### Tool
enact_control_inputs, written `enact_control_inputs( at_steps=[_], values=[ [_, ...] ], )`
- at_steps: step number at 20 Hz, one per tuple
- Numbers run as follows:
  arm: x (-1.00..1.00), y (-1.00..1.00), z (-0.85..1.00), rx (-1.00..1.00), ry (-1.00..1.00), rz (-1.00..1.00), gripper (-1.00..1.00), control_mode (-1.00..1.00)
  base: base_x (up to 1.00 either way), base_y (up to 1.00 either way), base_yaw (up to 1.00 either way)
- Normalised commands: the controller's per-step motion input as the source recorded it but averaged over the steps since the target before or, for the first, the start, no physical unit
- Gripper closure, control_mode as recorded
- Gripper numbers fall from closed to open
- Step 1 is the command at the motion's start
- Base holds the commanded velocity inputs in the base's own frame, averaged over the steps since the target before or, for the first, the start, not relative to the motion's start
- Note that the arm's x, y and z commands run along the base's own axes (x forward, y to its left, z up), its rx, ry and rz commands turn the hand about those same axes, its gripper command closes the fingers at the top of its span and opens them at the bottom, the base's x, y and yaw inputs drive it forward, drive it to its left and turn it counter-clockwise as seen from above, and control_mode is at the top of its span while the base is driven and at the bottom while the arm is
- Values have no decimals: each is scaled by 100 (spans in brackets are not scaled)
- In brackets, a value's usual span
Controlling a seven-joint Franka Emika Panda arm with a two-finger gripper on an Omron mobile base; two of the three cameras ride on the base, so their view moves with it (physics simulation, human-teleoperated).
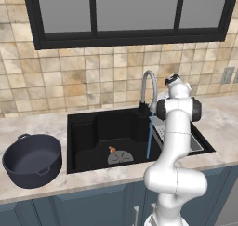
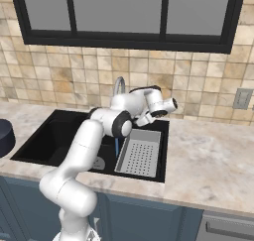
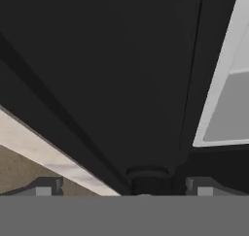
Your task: Dump the mushroom from the pot into the sink. Then turn on the water and wash the mushroom. Then turn off the water and put the mushroom back in the pot.
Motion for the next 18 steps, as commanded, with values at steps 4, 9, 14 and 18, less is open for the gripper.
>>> enact_control_inputs(
  at_steps=[4, 9, 14, 18],
  values=[
    [43, 0, -2, 0, 0, 0, -100, -100, 0, 0, 0],
    [43, 18, -2, -7, 0, 2, -100, -100, 0, 0, 0],
    [34, 53, 0, -11, -11, 3, -100, -100, 0, 0, 0],
    [28, 77, 0, -7, -3, 5, -100, -100, 0, 0, 0]
  ],
)
